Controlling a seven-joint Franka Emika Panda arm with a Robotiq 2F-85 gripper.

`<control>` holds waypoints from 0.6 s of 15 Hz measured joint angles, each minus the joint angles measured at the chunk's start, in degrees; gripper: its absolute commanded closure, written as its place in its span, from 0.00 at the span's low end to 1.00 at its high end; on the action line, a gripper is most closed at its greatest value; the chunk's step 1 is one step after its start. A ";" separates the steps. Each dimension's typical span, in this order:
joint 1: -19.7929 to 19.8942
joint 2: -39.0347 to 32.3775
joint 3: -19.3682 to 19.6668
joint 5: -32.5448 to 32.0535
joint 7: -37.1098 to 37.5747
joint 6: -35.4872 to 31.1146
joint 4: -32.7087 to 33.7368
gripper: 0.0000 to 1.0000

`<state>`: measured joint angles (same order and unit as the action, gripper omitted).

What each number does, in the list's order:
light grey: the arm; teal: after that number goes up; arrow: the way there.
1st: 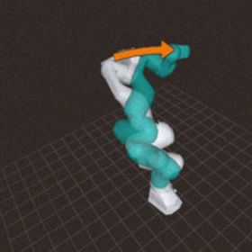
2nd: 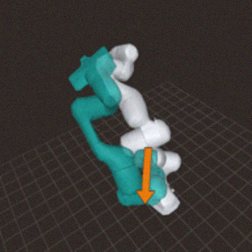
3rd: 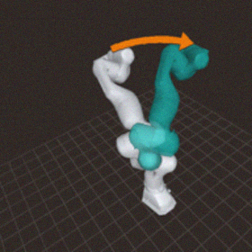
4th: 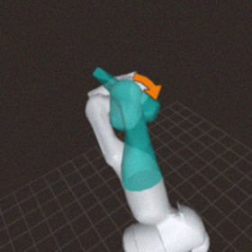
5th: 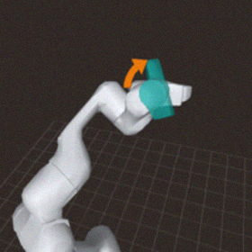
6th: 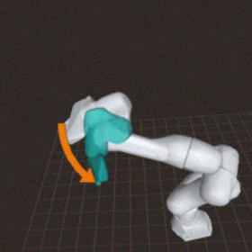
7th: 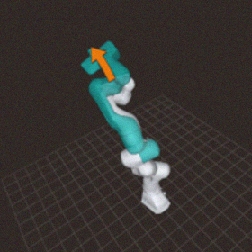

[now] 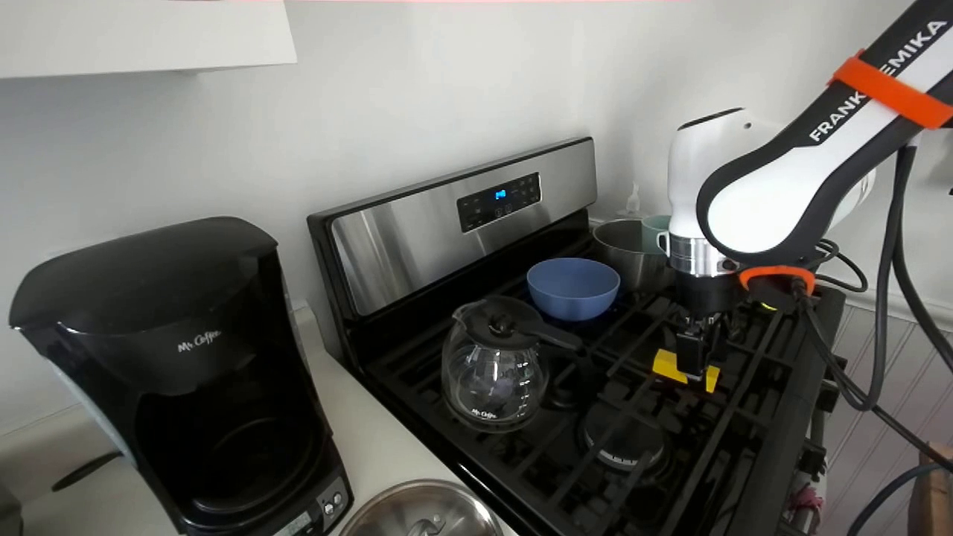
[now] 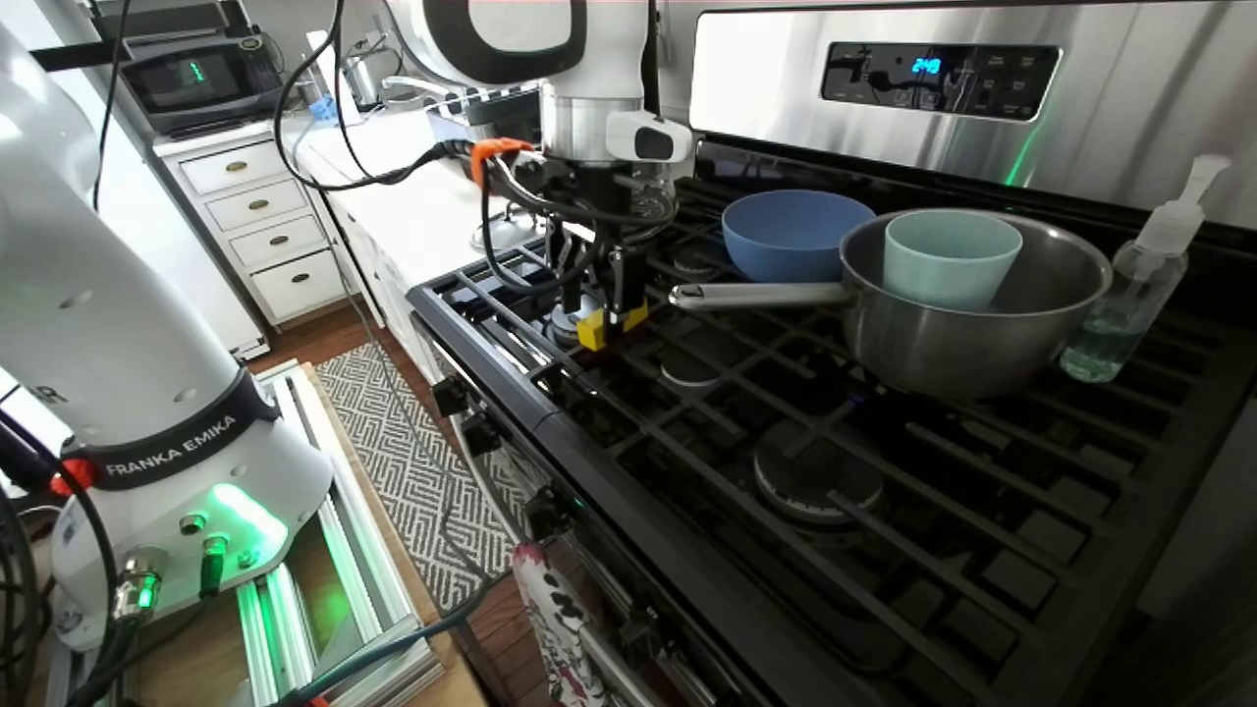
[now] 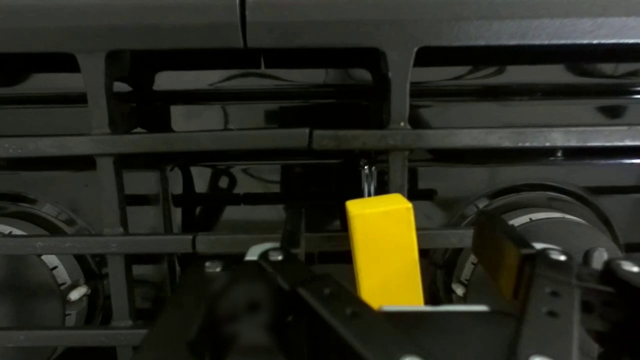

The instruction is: Put the yellow object in the blue bowl

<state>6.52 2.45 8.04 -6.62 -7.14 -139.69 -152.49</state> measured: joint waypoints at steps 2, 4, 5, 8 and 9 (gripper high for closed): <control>0.01 -0.27 0.00 0.16 -0.52 0.00 0.18 0.54; 0.01 -0.41 0.00 0.18 -0.88 0.00 0.29 0.68; 0.01 -0.51 0.00 0.19 -1.07 0.00 0.36 0.74; 0.01 -0.79 0.00 0.19 -1.41 0.00 0.49 0.94; 0.01 -0.80 0.00 0.18 -1.41 0.00 0.50 0.92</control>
<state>6.53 1.65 8.04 -6.43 -8.55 -139.69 -151.99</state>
